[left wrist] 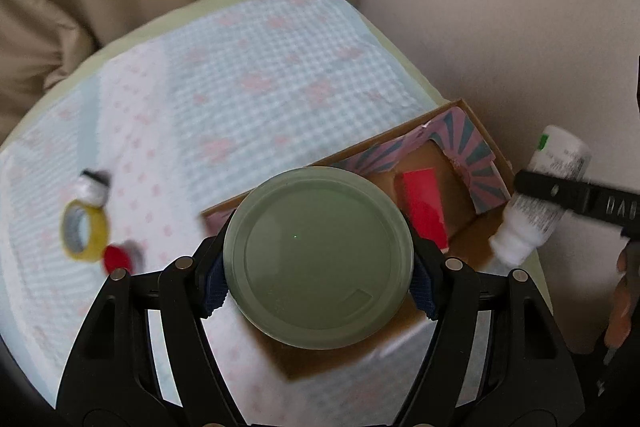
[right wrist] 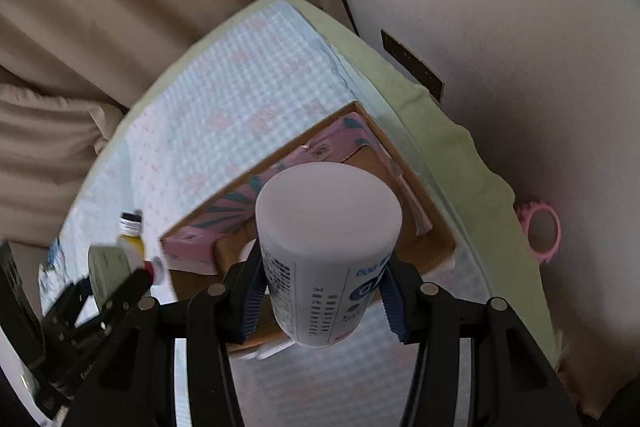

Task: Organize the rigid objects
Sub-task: 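Carry both into the cardboard box and open both tools to release them, then withdraw both tools and move toward the tape roll and red tin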

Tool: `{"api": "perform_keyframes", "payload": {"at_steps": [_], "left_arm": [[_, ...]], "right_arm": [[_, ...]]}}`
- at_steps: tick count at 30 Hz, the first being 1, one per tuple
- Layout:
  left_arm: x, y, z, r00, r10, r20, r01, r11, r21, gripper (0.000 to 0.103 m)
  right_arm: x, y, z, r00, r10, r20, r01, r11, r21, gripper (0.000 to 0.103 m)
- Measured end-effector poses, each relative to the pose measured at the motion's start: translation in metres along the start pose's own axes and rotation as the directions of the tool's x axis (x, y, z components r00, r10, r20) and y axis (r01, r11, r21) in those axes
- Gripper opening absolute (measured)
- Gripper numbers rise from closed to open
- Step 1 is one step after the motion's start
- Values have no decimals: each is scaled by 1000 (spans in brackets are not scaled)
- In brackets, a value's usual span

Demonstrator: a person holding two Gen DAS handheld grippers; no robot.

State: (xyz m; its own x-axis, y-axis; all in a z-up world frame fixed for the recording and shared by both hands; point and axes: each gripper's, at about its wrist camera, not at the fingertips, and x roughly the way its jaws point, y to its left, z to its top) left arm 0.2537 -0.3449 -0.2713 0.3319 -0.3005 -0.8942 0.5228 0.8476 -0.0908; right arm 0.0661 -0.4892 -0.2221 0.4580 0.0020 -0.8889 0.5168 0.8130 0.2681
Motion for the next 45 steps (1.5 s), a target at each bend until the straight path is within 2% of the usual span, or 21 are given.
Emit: {"api": "perform_keyframes", "payload": {"at_steps": [5, 9, 13, 14, 15, 16, 17, 18, 19, 24, 30, 38, 45], "left_arm": [[53, -30, 14, 999, -9, -41, 11, 999, 51, 69], [74, -39, 18, 998, 7, -60, -2, 997, 83, 69], [81, -36, 19, 997, 2, -79, 4, 997, 77, 70], [80, -32, 20, 996, -8, -84, 14, 997, 70, 76], [79, -30, 20, 997, -12, -82, 17, 998, 64, 98], [76, -27, 20, 997, -6, -78, 10, 998, 55, 102], [74, -25, 20, 998, 2, -65, 1, 999, 50, 103], [71, -22, 21, 998, 9, -60, -6, 999, 48, 103], [68, -17, 19, 998, 20, -55, -17, 999, 43, 103], [57, 2, 8, 997, 24, -66, -24, 1000, 12, 103], [44, 17, -2, 997, 34, -72, -36, 999, -22, 103], [9, 25, -1, 999, 36, -31, -37, 999, -40, 103], [-36, 39, -16, 999, 34, 5, -33, 997, -68, 103]], "right_arm": [[37, -22, 6, 999, 10, -35, -10, 1000, -5, 47], [53, -35, 8, 998, 26, -50, -26, 1000, 12, 47], [64, -36, 10, 996, 43, -73, -43, 999, 1, 47], [68, -36, 11, 996, 49, -79, -49, 999, 3, 48], [69, -36, 11, 996, 52, -78, -52, 999, 6, 48], [70, -36, 11, 996, 61, -68, -60, 998, 14, 50], [69, -37, 12, 996, 68, -53, -67, 998, 24, 65], [68, -37, 12, 996, 68, -52, -67, 997, 28, 92], [68, -36, 13, 996, 69, -50, -68, 997, 26, 103], [62, -31, 9, 996, 68, -49, -69, 998, -12, 103], [54, -31, 3, 997, 73, -22, -73, 997, 10, 103], [31, -21, 0, 999, 50, 6, -50, 999, -13, 103], [-1, -5, -8, 998, 43, 53, -42, 999, -28, 103]]}}
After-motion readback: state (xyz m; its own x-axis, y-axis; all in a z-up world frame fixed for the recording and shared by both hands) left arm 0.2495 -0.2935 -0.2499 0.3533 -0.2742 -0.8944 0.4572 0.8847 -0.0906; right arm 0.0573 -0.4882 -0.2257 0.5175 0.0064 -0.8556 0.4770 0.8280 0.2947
